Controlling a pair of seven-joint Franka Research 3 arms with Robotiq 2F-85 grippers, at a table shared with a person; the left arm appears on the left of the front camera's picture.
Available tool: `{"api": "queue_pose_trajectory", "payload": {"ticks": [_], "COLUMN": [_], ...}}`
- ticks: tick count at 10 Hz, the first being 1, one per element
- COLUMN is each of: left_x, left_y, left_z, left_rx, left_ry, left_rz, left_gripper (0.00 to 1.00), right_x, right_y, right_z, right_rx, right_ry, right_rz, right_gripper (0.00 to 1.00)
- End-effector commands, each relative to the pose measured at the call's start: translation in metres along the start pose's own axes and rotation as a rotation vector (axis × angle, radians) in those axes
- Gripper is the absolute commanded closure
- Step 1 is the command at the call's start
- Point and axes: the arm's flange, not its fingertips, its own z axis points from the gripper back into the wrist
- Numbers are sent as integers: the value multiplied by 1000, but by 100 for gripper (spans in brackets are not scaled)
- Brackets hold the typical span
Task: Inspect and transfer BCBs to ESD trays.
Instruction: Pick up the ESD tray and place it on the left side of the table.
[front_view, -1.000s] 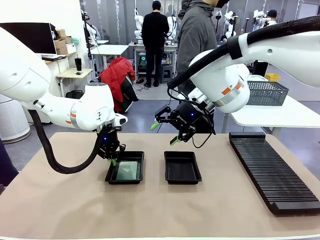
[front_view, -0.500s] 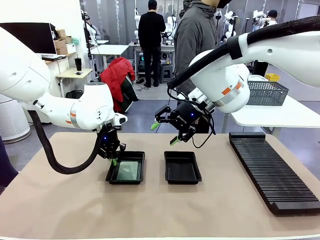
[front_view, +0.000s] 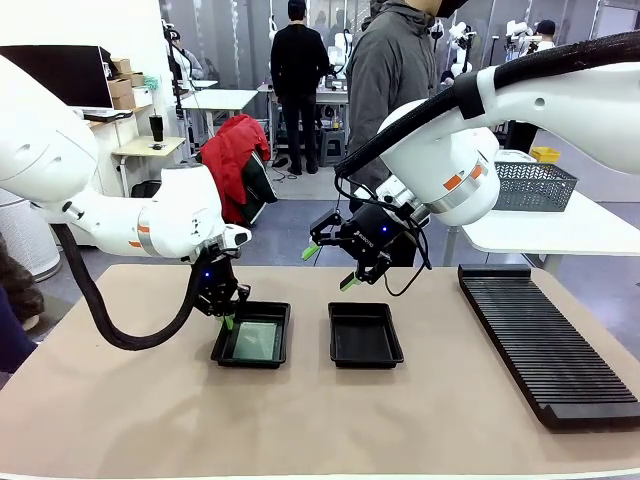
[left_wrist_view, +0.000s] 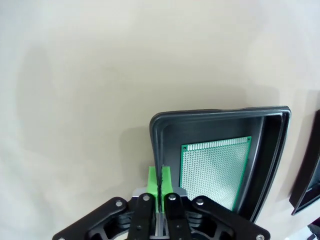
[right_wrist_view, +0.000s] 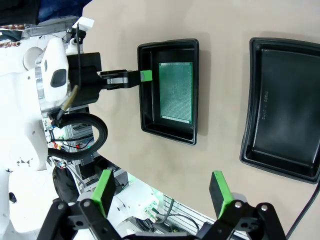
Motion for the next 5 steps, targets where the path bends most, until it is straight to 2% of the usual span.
{"api": "queue_pose_trajectory", "payload": {"ticks": [1, 5], "left_x": [-5, -4], "left_y": [26, 60], "left_z": [6, 21], "left_rx": [-94, -178], "left_ry": [-13, -47], "left_rz": [-30, -56], "left_gripper": [97, 97], "right_x": [0, 0], "right_y": [1, 1], "right_z": [0, 0], "right_rx": [-5, -5], "right_ry": [0, 0], "right_rz": [1, 1], "right_gripper": [0, 0]}}
